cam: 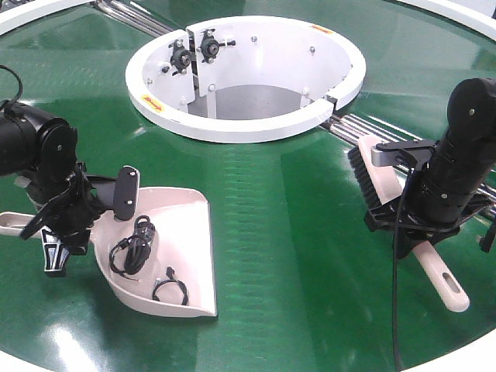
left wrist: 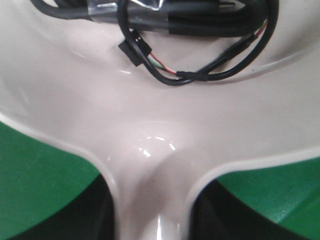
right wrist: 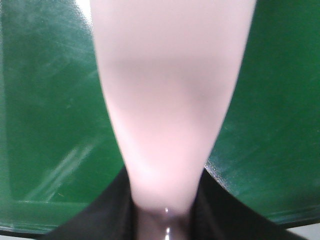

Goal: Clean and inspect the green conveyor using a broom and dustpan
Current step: 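Lift the brush back beside its original spot with the right gripper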

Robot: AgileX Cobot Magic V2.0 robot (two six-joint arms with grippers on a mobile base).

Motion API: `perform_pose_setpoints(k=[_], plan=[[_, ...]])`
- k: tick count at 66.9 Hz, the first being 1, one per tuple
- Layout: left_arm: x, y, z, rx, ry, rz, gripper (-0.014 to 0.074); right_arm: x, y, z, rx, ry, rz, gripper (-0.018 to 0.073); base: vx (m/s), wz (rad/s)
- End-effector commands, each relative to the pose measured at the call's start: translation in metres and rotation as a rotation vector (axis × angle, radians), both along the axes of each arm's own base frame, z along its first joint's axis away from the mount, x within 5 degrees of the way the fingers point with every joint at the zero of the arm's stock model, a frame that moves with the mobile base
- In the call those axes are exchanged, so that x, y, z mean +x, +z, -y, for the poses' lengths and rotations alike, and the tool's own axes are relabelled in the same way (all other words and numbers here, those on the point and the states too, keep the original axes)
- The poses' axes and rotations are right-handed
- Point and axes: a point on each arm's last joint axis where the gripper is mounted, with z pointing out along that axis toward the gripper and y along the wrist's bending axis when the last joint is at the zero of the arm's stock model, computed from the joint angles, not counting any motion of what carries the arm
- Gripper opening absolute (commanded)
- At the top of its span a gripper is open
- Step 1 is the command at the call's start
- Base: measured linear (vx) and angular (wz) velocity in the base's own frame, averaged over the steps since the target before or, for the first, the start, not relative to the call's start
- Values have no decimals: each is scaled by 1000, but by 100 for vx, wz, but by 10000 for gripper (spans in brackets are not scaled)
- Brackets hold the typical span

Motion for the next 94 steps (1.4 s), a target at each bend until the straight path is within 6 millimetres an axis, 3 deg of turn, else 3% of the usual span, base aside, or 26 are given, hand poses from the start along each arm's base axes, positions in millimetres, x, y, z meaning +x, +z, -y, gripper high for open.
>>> perform_pose_setpoints(k=[1,65,78,94], plan=[[1,22,3,-32,5,80,-6,-2,22,1,13,10,88,-4,0,0],[1,21,3,-40,9,77,15,-3,22,1,13,12,72,-4,0,0],[1,21,3,-37,11,70,138,-3,22,1,12,13,72,-4,0,0],[0,21,3,-43,25,66,425,-2,22,1,12,13,80,-4,0,0]])
